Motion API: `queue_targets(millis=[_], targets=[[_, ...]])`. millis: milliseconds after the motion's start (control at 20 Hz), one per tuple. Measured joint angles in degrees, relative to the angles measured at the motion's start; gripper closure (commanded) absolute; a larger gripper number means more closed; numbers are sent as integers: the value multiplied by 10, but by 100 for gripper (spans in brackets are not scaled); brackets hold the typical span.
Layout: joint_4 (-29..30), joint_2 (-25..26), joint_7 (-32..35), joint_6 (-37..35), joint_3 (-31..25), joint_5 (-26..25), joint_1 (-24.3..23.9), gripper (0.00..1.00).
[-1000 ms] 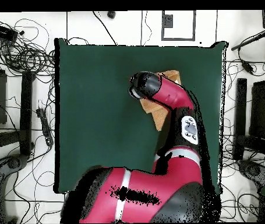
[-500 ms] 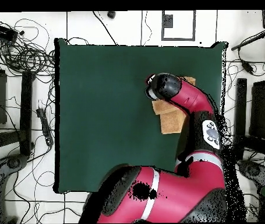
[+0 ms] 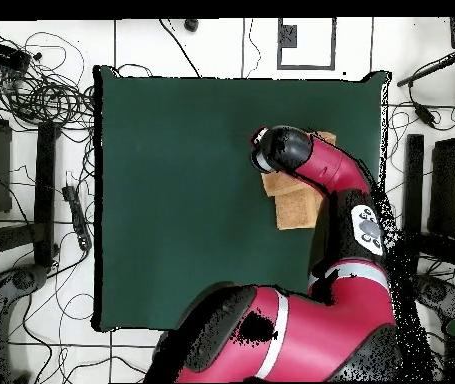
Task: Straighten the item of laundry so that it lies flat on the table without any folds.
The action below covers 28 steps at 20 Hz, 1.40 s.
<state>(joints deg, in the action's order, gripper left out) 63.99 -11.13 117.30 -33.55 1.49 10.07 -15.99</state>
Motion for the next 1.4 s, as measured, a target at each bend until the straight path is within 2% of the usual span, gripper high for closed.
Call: queue_targets(millis=[850, 1400], targets=[[5, -15, 0, 18, -28, -89, -16, 100], [44, -40, 0, 24, -28, -131, -48, 100]])
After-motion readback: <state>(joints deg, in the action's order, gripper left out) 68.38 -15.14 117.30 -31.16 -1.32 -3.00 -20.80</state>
